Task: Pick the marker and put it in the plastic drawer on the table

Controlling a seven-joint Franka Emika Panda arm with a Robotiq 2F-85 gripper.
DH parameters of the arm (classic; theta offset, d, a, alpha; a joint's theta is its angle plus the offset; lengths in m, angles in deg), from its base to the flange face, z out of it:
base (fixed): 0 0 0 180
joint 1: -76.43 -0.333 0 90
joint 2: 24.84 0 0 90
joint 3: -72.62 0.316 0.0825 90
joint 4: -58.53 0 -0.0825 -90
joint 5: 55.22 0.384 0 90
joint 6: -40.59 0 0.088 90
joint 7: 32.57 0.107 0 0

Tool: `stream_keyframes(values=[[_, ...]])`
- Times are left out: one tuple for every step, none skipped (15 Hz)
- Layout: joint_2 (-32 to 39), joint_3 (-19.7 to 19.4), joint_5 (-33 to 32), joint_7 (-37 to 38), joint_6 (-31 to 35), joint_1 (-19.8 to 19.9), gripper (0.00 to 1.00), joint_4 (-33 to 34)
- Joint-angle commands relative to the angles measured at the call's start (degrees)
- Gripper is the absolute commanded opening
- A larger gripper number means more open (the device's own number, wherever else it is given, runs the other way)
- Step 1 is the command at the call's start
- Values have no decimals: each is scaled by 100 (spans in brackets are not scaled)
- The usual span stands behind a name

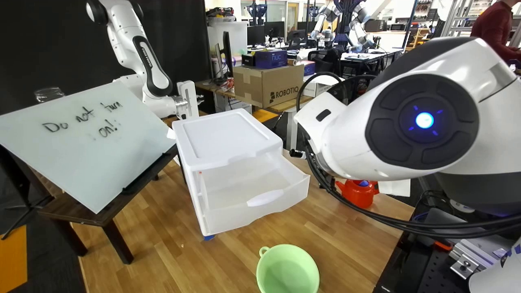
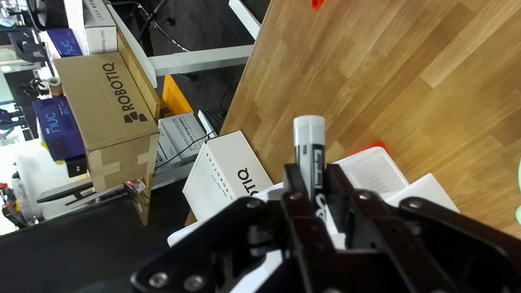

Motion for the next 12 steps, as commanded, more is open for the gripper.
stream_keyframes(values=[[31, -82, -52, -69, -93, -93, 5, 57], [40, -84, -72, -117, -87, -98, 5, 96], [53, -69, -79, -195, -137, -107, 5, 178], [68, -56, -87, -279, -175, -117, 5, 262], [116, -24, -85, -434, -268, -130, 5, 418], [157, -4, -84, -577, -315, -144, 5, 547], [230, 20, -94, -729, -364, -155, 5, 698], [305, 29, -110, -879, -350, -165, 5, 824], [427, 47, -143, -1004, -355, -157, 5, 960], [553, 57, -161, -1137, -367, -160, 5, 1093], [757, 75, -194, -1267, -415, -155, 5, 1260], [952, 81, -218, -1389, -453, -160, 5, 1419]])
